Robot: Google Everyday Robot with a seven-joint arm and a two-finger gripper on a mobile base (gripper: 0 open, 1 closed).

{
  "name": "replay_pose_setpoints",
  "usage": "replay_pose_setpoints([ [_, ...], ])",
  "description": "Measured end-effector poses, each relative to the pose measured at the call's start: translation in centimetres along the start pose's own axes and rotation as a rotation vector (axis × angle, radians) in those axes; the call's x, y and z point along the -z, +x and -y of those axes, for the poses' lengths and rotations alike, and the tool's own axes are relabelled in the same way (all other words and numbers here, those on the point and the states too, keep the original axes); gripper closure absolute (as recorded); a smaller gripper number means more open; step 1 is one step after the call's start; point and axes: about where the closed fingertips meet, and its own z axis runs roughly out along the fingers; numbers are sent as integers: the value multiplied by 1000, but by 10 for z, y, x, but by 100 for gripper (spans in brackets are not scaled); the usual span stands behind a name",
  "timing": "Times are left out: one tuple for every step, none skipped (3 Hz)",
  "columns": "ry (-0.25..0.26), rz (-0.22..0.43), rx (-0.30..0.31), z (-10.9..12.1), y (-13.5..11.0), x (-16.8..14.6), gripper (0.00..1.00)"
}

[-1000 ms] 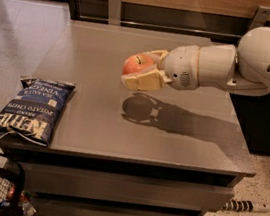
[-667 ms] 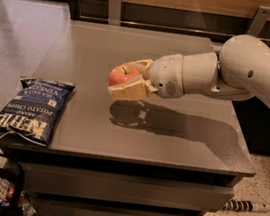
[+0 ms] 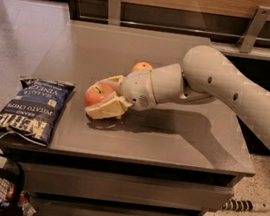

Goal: Move apple near blue chip bag

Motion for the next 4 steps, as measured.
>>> replay_pose_setpoints([
  [-50,-10,7,-8,5,-17,100],
  [-52,-9,8,-9,4,-18,82],
  [-55,-9,10,-10,3,-20,59],
  [-58,-9,11,-11,3,-21,36],
])
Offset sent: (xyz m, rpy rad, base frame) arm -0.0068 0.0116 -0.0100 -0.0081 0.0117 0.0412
